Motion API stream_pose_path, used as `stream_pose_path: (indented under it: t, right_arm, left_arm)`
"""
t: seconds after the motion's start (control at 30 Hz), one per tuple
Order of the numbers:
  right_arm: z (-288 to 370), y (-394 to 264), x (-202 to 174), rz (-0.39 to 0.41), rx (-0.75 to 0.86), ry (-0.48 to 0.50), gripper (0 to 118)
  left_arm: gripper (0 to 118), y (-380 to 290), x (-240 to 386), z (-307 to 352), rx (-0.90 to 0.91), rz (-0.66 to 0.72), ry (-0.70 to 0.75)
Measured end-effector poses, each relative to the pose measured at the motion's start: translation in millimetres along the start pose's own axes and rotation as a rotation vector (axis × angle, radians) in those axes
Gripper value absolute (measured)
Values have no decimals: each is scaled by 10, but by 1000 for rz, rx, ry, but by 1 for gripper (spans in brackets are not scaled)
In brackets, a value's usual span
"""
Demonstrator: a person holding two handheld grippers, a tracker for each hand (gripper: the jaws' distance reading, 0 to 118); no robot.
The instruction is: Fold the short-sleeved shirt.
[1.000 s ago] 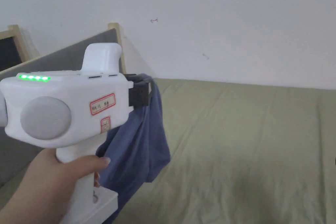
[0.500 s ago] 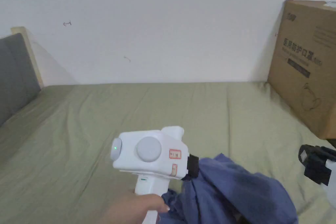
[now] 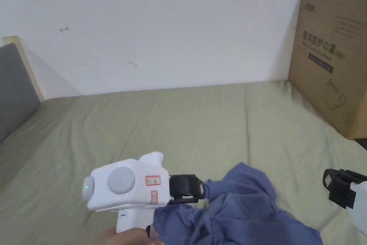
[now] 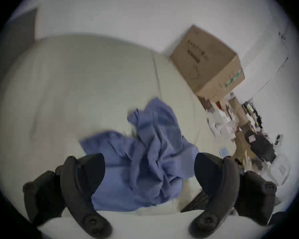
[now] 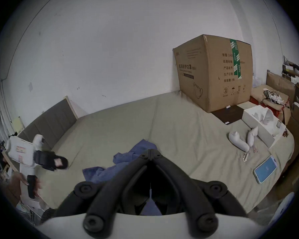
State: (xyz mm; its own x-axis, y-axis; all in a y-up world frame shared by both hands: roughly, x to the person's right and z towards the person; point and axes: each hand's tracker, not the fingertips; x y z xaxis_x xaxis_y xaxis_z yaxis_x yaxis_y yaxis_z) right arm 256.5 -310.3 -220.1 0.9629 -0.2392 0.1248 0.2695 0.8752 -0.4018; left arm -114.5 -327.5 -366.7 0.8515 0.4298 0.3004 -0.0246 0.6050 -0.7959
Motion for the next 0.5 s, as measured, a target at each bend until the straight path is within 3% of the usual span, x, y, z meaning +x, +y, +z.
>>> stream_pose_path:
  t: [0.03, 0.1, 0.13, 0.2, 0.3, 0.4, 0.5]
  right_arm:
    - [8, 12, -39, 3, 11, 5, 0]
    - [23, 29, -101, 13, 26, 13, 0]
    - [27, 35, -126, 20, 32, 17, 0]
    - [35, 36, -170, 35, 35, 23, 0]
    - [31, 41, -211, 47, 29, 40, 0]
    - [7, 45, -251, 59, 24, 51, 0]
    - [-64, 38, -241, 64, 9, 57, 0]
  left_arm:
    - [91, -20, -32, 209, 78, -29, 36]
    - [6, -108, -62, 506, 192, -65, 82]
    - [0, -187, -91, 649, 259, -83, 96]
    - [0, -314, -119, 823, 316, -123, 220]
    - [0, -336, -230, 951, 317, -103, 170]
    - [0, -173, -265, 766, 236, -124, 251]
    - [0, 98, -502, 150, -3, -53, 190]
